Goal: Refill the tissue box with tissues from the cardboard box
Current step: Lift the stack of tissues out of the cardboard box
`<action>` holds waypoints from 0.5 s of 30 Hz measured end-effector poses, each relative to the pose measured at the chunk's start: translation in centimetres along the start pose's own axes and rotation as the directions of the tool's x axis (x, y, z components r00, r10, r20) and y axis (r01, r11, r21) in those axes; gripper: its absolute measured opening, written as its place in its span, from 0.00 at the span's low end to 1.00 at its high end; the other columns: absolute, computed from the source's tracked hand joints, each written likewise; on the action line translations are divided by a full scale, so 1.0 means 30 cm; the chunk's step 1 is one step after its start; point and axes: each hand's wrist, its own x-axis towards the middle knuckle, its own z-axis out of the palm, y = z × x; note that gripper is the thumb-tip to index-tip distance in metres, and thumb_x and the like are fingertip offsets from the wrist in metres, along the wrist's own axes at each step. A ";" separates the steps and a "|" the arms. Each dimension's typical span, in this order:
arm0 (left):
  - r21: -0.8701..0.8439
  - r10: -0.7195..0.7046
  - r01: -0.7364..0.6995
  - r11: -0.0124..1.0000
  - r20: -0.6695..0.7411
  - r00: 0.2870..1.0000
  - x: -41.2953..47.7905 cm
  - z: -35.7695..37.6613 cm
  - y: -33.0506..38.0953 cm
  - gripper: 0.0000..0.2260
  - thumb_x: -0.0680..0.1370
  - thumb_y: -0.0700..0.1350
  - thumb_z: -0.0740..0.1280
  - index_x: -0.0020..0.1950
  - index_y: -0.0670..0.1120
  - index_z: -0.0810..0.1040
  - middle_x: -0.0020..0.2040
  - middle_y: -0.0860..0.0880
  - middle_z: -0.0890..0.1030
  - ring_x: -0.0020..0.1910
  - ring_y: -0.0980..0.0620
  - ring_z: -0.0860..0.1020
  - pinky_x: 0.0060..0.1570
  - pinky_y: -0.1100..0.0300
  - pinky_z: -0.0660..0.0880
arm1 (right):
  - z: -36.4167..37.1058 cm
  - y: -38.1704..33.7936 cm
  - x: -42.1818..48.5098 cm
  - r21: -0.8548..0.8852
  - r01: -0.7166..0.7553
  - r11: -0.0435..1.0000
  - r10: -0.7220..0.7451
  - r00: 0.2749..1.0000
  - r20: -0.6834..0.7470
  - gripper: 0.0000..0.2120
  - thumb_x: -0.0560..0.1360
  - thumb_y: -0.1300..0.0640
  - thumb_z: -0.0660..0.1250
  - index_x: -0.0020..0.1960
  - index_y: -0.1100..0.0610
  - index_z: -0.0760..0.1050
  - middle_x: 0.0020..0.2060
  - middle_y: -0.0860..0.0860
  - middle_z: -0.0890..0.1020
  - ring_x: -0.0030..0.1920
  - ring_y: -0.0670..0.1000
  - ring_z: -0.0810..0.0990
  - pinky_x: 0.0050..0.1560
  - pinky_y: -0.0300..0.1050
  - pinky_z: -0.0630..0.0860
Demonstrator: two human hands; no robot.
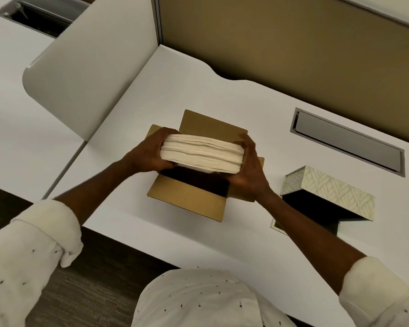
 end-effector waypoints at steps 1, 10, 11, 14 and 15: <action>-0.103 -0.052 0.055 0.993 0.024 0.998 -0.004 -0.012 0.015 0.37 0.66 0.42 0.81 0.70 0.53 0.67 0.60 0.57 0.75 0.59 0.59 0.75 0.44 0.65 0.80 | -0.014 -0.008 0.002 0.056 -0.031 0.998 0.031 0.999 0.012 0.56 0.62 0.50 0.84 0.77 0.41 0.51 0.67 0.52 0.73 0.67 0.47 0.75 0.66 0.38 0.75; -0.700 -0.257 0.353 0.621 0.244 0.935 -0.073 0.035 0.146 0.28 0.68 0.54 0.75 0.68 0.57 0.74 0.61 0.51 0.81 0.58 0.50 0.80 0.55 0.50 0.80 | -0.103 -0.040 -0.087 0.543 -0.419 0.728 0.396 0.903 0.168 0.53 0.62 0.48 0.83 0.78 0.41 0.56 0.64 0.44 0.77 0.62 0.44 0.81 0.56 0.39 0.81; -0.726 -0.279 0.365 0.583 0.243 0.929 -0.076 0.055 0.157 0.27 0.70 0.55 0.73 0.68 0.55 0.75 0.61 0.51 0.82 0.58 0.50 0.81 0.55 0.51 0.79 | -0.101 -0.048 -0.094 0.582 -0.446 0.680 0.429 0.886 0.178 0.51 0.64 0.49 0.82 0.78 0.45 0.57 0.65 0.47 0.78 0.64 0.46 0.81 0.57 0.41 0.81; -0.778 -0.386 0.407 0.479 0.230 0.893 -0.087 0.115 0.194 0.23 0.72 0.57 0.72 0.65 0.51 0.78 0.57 0.52 0.85 0.59 0.50 0.80 0.58 0.54 0.77 | -0.109 -0.077 -0.122 0.657 -0.493 0.571 0.476 0.850 0.224 0.39 0.67 0.49 0.80 0.73 0.54 0.67 0.65 0.53 0.82 0.65 0.54 0.81 0.56 0.44 0.82; -0.780 -0.410 0.420 0.464 0.231 0.882 -0.091 0.139 0.210 0.23 0.72 0.58 0.72 0.63 0.51 0.78 0.55 0.52 0.85 0.59 0.49 0.80 0.59 0.54 0.77 | -0.120 -0.086 -0.137 0.666 -0.501 0.553 0.483 0.844 0.233 0.36 0.68 0.48 0.80 0.71 0.55 0.70 0.64 0.52 0.83 0.63 0.53 0.83 0.53 0.43 0.82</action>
